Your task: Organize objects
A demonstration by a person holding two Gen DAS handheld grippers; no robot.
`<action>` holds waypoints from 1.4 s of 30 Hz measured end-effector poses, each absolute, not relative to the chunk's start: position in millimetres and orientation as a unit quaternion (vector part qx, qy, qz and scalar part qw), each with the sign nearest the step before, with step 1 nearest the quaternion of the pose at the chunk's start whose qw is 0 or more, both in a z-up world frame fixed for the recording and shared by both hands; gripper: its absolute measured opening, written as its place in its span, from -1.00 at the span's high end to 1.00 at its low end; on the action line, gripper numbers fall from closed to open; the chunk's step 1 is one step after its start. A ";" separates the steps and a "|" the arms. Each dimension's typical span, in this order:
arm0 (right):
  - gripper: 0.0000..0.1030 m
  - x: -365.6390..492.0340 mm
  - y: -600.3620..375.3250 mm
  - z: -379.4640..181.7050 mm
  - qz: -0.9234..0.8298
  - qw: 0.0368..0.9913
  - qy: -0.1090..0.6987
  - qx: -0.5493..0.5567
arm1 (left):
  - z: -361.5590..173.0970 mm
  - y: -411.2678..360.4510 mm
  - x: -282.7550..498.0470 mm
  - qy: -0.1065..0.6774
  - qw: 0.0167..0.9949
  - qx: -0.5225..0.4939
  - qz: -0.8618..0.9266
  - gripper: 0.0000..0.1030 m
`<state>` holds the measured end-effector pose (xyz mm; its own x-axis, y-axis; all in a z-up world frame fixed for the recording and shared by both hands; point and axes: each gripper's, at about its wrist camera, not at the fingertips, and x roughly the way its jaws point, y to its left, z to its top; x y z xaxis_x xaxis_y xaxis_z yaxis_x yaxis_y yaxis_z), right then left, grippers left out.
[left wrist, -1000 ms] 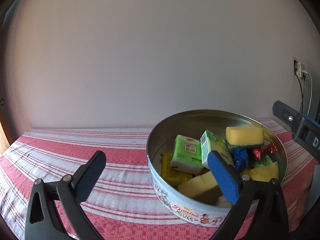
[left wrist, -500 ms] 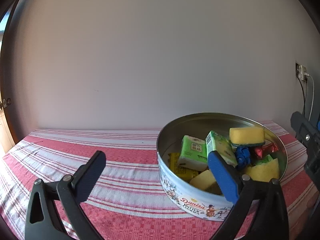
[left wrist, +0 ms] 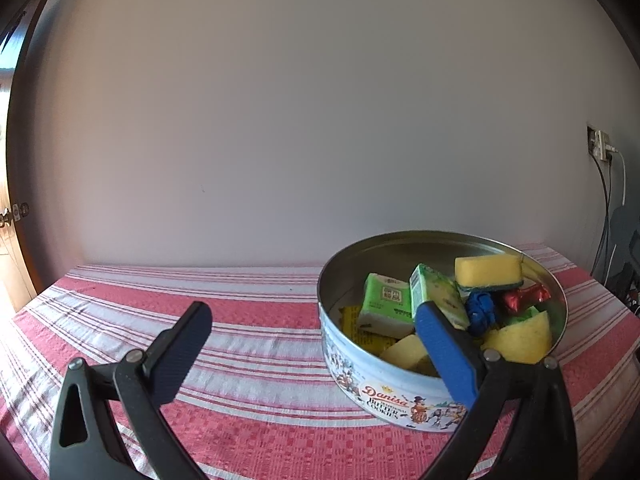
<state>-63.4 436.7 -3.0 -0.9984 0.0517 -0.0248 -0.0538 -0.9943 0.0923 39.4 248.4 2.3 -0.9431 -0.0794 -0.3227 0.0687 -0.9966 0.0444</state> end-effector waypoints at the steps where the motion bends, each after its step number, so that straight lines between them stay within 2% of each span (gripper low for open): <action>1: -0.99 -61.7 435.6 -2.6 0.999 0.026 0.044 -0.007 | 3.7 247.7 40.3 -0.015 0.038 0.163 -0.986 -1.00; 10: -0.99 -53.3 432.8 -1.9 0.999 0.029 0.040 0.015 | 4.1 259.6 45.8 -0.047 0.030 0.151 -0.987 -1.00; 42: -0.99 -48.2 432.9 -0.1 0.999 0.021 0.040 0.007 | -2.1 245.8 28.8 -0.002 0.014 0.185 -0.983 -1.00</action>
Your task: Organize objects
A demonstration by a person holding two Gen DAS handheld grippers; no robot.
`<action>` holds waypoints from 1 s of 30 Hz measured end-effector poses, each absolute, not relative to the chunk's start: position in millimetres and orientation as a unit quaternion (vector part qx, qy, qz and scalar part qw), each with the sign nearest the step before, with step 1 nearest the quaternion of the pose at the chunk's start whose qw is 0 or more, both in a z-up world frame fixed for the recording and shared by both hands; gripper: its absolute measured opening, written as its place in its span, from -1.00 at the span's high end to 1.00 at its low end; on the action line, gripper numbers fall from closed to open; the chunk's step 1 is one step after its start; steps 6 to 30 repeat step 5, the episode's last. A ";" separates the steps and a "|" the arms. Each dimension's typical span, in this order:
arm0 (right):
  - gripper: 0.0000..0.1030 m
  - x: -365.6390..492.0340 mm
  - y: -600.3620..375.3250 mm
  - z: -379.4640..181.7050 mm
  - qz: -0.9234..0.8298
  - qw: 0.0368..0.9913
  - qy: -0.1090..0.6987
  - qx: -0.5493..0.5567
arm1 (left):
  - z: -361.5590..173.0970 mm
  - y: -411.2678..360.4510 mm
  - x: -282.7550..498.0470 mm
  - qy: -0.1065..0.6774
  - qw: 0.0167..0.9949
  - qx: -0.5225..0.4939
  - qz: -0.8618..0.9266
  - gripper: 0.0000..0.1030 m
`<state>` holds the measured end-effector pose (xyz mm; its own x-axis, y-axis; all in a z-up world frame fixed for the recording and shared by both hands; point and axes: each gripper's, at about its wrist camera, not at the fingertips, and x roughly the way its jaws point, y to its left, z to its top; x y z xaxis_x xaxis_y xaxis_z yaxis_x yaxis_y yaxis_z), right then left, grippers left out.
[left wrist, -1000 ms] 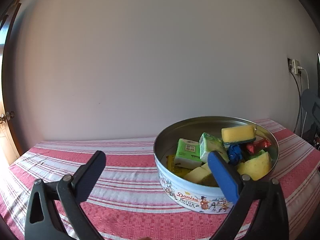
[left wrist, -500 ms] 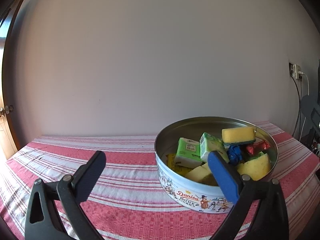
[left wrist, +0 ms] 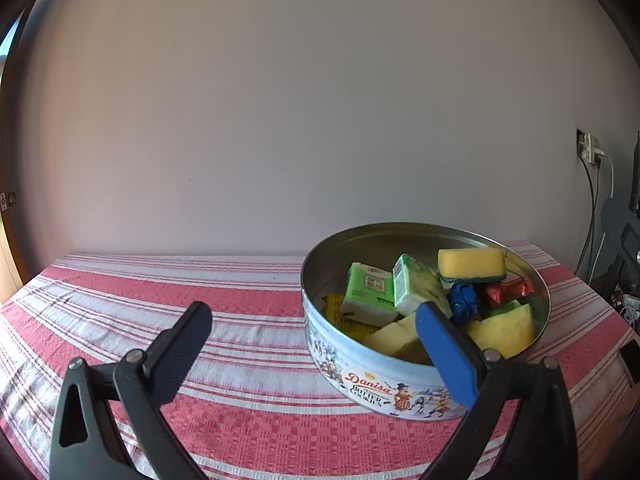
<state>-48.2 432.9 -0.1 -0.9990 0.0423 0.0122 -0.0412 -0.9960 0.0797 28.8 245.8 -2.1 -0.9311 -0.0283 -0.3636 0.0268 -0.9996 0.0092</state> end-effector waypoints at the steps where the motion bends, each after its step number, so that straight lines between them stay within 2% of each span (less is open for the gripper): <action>1: -0.99 -48.5 432.9 0.0 0.999 0.021 0.040 0.007 | -2.1 245.5 28.9 -0.002 0.015 0.186 -0.982 -1.00; 30: -0.99 -48.7 432.9 0.3 0.999 0.024 0.041 0.003 | -3.4 243.5 25.2 0.004 0.022 0.194 -0.981 -1.00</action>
